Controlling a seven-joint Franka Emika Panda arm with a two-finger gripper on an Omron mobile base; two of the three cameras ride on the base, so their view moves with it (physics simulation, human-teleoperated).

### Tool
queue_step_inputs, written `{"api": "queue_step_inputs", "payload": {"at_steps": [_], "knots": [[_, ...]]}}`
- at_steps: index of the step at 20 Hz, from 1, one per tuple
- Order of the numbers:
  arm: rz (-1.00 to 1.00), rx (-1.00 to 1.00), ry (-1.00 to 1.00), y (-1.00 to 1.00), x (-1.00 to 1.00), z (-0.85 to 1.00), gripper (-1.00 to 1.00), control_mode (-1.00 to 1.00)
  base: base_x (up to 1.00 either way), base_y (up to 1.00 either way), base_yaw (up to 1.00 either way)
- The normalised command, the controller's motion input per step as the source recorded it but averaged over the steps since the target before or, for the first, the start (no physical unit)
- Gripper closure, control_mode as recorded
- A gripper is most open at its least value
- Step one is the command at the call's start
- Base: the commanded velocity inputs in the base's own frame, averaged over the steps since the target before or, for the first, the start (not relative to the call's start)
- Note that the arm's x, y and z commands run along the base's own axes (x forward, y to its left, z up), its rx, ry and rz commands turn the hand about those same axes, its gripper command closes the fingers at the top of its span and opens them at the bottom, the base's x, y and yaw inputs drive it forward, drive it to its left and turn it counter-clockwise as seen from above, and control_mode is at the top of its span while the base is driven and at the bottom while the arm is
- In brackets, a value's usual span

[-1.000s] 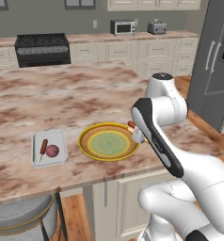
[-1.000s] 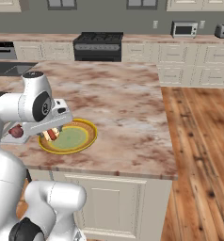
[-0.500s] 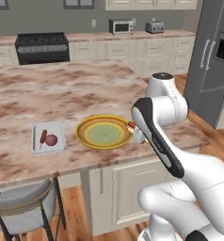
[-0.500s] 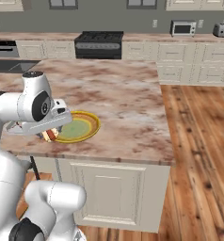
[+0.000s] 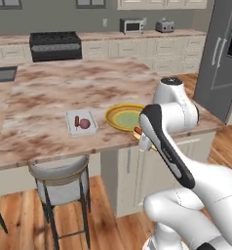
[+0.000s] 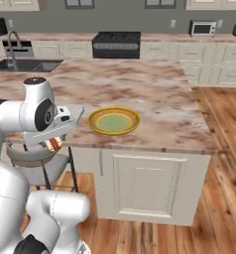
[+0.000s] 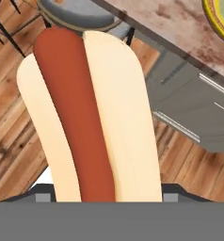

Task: Place one cooked food and one vegetable from the large plate to each tupperware container.

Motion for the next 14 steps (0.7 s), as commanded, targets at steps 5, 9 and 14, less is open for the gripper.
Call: {"api": "queue_step_inputs", "payload": {"at_steps": [5,9,14], "knots": [[0.00,0.00,0.00,0.00,0.00,0.00,1.00,1.00,-0.47,1.00,0.00],[0.00,0.00,0.00,0.00,0.00,0.00,1.00,1.00,-0.18,1.00,0.00],[0.00,0.00,0.00,0.00,0.00,0.00,1.00,1.00,0.00,1.00,-0.01]]}}
